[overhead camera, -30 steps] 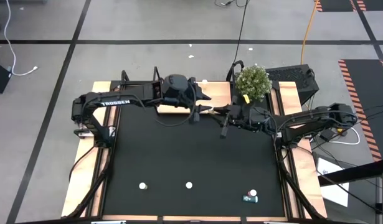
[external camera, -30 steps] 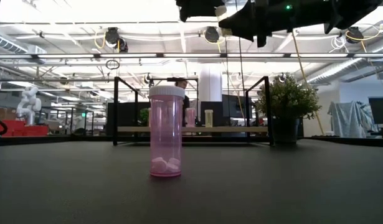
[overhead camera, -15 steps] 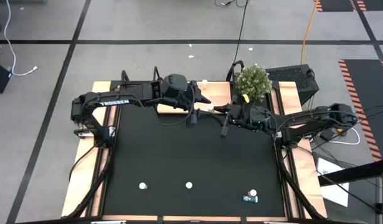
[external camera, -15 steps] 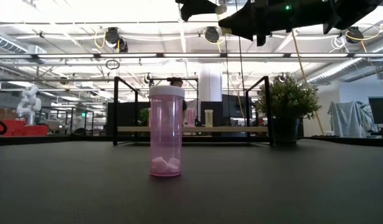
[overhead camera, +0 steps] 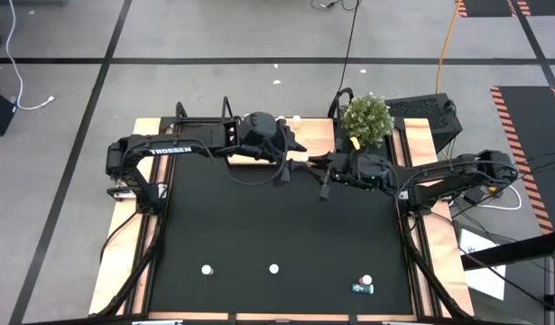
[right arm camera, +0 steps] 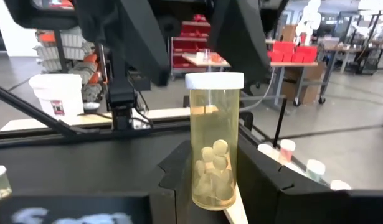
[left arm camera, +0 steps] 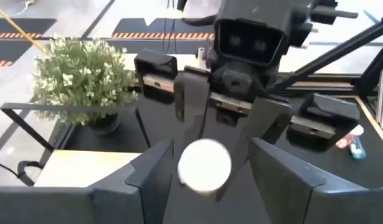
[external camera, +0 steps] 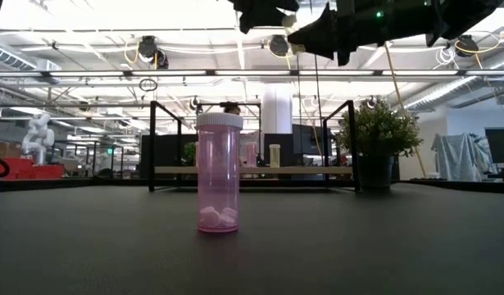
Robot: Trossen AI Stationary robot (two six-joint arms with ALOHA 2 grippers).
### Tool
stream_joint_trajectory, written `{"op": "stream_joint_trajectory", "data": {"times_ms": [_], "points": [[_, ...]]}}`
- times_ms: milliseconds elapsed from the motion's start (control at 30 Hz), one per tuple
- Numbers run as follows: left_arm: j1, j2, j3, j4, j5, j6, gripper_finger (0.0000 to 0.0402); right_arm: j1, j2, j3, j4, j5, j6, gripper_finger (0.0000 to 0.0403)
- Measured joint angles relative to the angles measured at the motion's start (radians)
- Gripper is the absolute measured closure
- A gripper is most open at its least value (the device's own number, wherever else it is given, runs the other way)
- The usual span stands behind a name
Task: Pick and place medicine bottles onto shelf by color
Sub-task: Put the top yellow pill bottle on the shelf aligned with the other yellow pill bottle
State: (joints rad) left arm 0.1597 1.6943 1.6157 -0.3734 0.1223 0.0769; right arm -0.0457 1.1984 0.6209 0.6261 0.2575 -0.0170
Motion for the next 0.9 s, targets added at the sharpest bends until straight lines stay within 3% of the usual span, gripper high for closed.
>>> {"op": "stream_joint_trajectory", "data": {"times_ms": [367, 733, 900], "points": [[0.003, 0.002, 0.000, -0.052, -0.002, 0.004, 0.0242, -0.003, 0.000, 0.000, -0.017, -0.008, 0.024, 0.0303], [0.003, 0.002, 0.000, -0.038, -0.002, 0.011, 0.0224, -0.007, 0.000, 0.000, -0.017, -0.027, 0.017, 0.0303], [0.013, 0.002, 0.000, -0.056, 0.008, 0.037, 0.0257, -0.007, 0.000, 0.000, -0.017, -0.026, 0.017, 0.0303]]}}
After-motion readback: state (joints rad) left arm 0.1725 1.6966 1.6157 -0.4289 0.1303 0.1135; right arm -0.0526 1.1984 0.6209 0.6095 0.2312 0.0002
